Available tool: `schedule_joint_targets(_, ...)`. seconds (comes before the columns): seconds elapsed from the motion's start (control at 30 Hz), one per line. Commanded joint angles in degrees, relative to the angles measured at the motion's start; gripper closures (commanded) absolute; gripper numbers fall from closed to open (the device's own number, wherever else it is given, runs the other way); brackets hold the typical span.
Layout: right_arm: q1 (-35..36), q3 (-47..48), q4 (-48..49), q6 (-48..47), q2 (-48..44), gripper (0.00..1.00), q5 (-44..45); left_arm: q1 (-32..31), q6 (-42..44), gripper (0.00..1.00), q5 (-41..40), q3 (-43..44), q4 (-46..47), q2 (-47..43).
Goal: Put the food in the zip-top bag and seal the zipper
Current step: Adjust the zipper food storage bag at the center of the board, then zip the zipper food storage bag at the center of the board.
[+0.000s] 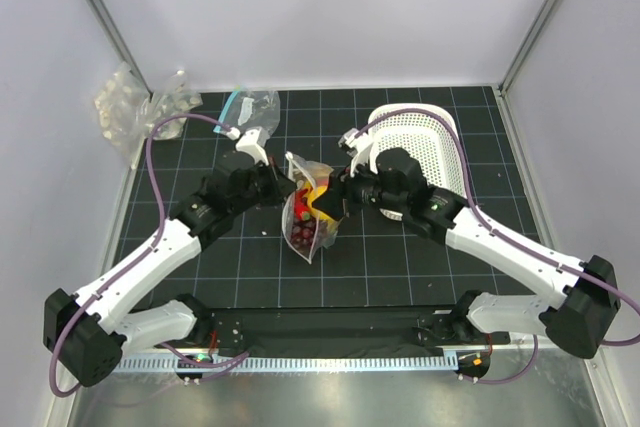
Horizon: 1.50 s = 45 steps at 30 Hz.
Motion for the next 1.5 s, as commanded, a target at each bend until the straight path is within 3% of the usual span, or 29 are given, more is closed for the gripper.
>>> schedule_joint_targets(0.0, 0.0, -1.0, 4.0, -2.9, -3.3, 0.39, 1.1, 0.3, 1.6, 1.0, -4.3, -0.6, 2.7, -2.9)
schedule_joint_targets(0.23, -2.7, -4.7, 5.9, -3.0, -6.9, 0.39, 11.5, 0.2, 5.0, 0.99, -9.4, -2.9, 5.8, -3.0)
schedule_joint_targets(0.37, -3.0, -4.8, 5.9, -4.1, -6.8, 0.39, 15.8, 0.2, 9.0, 1.0, -10.1, -6.3, 12.6, -2.3)
schedule_joint_targets(0.5, -3.7, -5.0, 5.1, -4.0, -7.0, 0.39, 18.3, 0.2, 15.4, 1.0, -5.1, -6.8, 19.7, -0.3)
schedule_joint_targets(0.53, -4.0, -5.5, 5.5, -3.9, -7.5, 0.39, 15.0, 0.2, 18.3, 1.0, 2.9, -7.4, 22.0, 0.4)
schedule_joint_targets(0.67, -6.6, -6.1, 6.1, -5.1, -9.0, 0.37, 8.8, 0.2, 24.9, 1.0, 11.3, -8.2, 32.6, 3.4)
schedule_joint_targets(0.9, -6.7, -9.3, 9.8, -11.5, -12.1, 0.37, 11.1, 0.2, 32.1, 1.0, 26.0, -3.1, 33.8, 8.4)
schedule_joint_targets(1.0, -6.7, -12.1, 13.9, -14.4, -12.7, 0.37, 7.2, 0.1, 32.1, 1.0, 30.0, -3.4, 34.2, 7.8)
schedule_joint_targets(1.13, -6.7, -14.4, 15.7, -17.4, -12.4, 0.37, 9.4, -1.4, 33.0, 1.0, 29.9, -5.2, 33.7, 4.4)
schedule_joint_targets(1.33, -6.7, -14.4, 15.5, -20.2, -11.1, 0.3, 5.8, -4.6, 36.2, 1.0, 27.0, -6.0, 30.3, 0.4)
schedule_joint_targets(1.47, -6.7, -14.6, 17.1, -21.1, -10.0, 0.31, 3.4, -5.7, 37.7, 1.0, 25.8, -5.4, 28.3, 1.2)
